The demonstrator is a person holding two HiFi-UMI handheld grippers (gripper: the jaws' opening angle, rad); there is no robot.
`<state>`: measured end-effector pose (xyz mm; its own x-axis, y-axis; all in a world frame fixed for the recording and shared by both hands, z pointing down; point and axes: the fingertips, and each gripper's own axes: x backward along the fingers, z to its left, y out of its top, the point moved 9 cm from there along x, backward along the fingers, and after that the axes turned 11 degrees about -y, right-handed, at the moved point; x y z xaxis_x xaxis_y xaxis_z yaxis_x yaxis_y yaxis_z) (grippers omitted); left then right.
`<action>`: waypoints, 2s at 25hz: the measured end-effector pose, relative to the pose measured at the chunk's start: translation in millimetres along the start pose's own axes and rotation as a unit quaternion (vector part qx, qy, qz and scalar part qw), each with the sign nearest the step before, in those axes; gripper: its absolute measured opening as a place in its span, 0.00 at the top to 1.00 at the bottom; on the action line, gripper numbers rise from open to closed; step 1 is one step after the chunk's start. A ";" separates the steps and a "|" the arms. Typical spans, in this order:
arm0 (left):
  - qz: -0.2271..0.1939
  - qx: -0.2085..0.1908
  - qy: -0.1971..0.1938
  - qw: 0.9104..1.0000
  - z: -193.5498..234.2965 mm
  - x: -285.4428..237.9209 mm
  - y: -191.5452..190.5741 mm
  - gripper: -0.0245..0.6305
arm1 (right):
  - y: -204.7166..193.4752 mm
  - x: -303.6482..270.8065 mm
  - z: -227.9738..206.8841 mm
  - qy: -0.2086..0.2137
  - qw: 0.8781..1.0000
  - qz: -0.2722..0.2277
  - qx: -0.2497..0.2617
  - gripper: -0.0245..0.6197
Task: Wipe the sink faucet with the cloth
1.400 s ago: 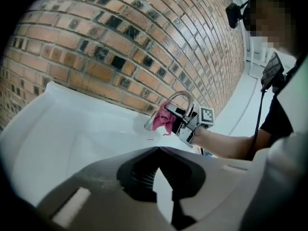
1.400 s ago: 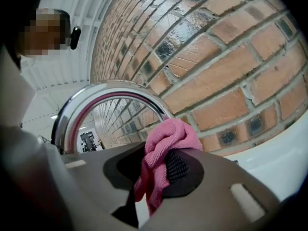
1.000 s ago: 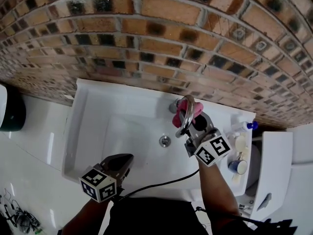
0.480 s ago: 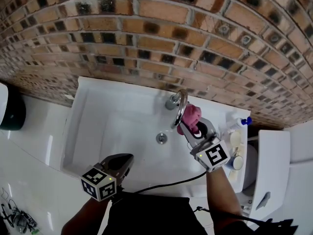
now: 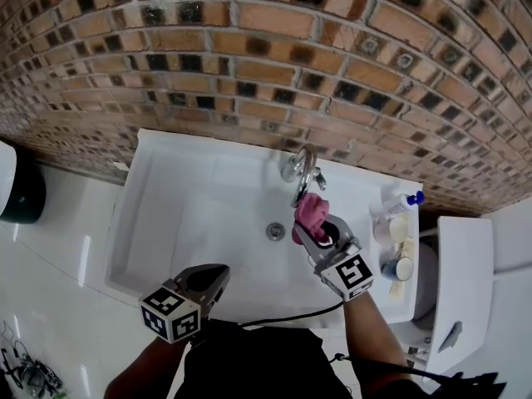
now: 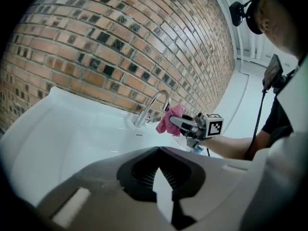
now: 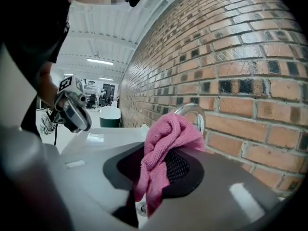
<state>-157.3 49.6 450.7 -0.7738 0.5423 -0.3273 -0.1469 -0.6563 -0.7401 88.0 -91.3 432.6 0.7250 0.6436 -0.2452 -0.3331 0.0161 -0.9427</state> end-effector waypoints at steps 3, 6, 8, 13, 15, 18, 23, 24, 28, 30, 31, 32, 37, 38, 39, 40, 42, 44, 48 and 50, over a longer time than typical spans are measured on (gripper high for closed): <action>0.004 -0.003 -0.001 1.000 0.3 0.2 -1.1 0.95 | -7.3 -0.8 12.8 0.026 0.999 0.041 0.003 0.82; 0.006 -0.007 -0.004 1.000 1.2 -3.2 2.0 0.95 | -4.1 1.8 7.6 0.032 0.997 0.060 -0.030 0.82; 0.004 -0.004 -0.004 1.000 2.9 -6.9 4.9 0.95 | 0.3 4.4 -9.2 0.018 0.995 0.067 -0.074 0.81; -0.003 0.004 0.003 1.000 7.4 -18.8 16.1 0.95 | 21.3 1.4 -70.6 0.004 0.991 0.032 -0.129 0.81; -0.007 0.004 0.009 1.000 9.2 -22.9 22.0 0.95 | 30.8 -8.6 -95.8 0.009 0.991 0.023 -0.128 0.81; -0.020 0.010 0.019 1.000 12.0 -28.8 30.0 0.95 | 38.8 -30.9 -130.9 0.016 0.992 0.025 -0.125 0.81; -0.034 0.028 0.035 0.998 16.3 -42.8 33.0 0.95 | 26.9 -76.2 -163.2 0.086 0.980 0.040 -0.174 0.81; -0.035 0.032 0.037 0.998 16.9 -46.1 32.2 0.95 | 21.3 -84.4 -164.4 0.106 0.977 0.049 -0.179 0.81; -0.032 0.046 0.044 0.997 20.4 -54.9 29.9 0.95 | -3.5 -105.6 -165.5 0.140 0.971 0.081 -0.179 0.81; -0.032 0.051 0.047 0.997 22.9 -57.1 30.0 0.95 | -12.5 -111.3 -165.5 0.146 0.968 0.088 -0.182 0.81; -0.031 0.053 0.048 0.997 24.2 -57.9 30.1 0.95 | -15.5 -114.0 -165.0 0.150 0.967 0.089 -0.183 0.81; -0.031 0.054 0.049 0.997 25.7 -58.6 30.3 0.95 | -17.5 -116.9 -164.5 0.156 0.966 0.089 -0.184 0.81; -0.029 0.059 0.048 0.997 31.5 -60.5 31.6 0.95 | -12.7 -125.1 -162.2 0.171 0.970 0.098 -0.144 0.81; -0.028 0.059 0.047 0.997 32.6 -60.8 31.7 0.95 | -9.8 -124.3 -161.4 0.166 0.973 0.102 -0.124 0.81; -0.027 0.059 0.045 0.997 33.6 -61.2 31.9 0.95 | -6.1 -123.1 -160.5 0.161 0.976 0.108 -0.102 0.81; -0.028 0.059 0.043 0.997 34.4 -61.4 32.1 0.95 | -1.8 -121.5 -159.2 0.155 0.978 0.113 -0.079 0.82; -0.029 0.058 0.038 0.997 35.1 -60.7 32.1 0.95 | 8.1 -118.2 -155.1 0.146 0.981 0.122 -0.034 0.82; -0.031 0.056 0.033 0.997 34.7 -58.8 32.4 0.95 | 19.0 -113.5 -150.9 0.137 0.983 0.124 -0.003 0.81; -0.034 0.049 0.022 0.998 32.1 -53.3 32.0 0.95 | 44.9 -98.8 -146.6 0.116 0.986 0.113 0.042 0.81; -0.034 0.046 0.018 0.998 30.2 -48.5 29.8 0.95 | 58.3 -91.7 -140.3 0.105 0.984 0.117 0.084 0.81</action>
<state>-142.7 -12.1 462.3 -0.7374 0.6051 -0.3003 -0.2560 -0.6618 -0.7047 86.7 -256.7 368.4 0.7193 0.4727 -0.5091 -0.5877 0.0233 -0.8087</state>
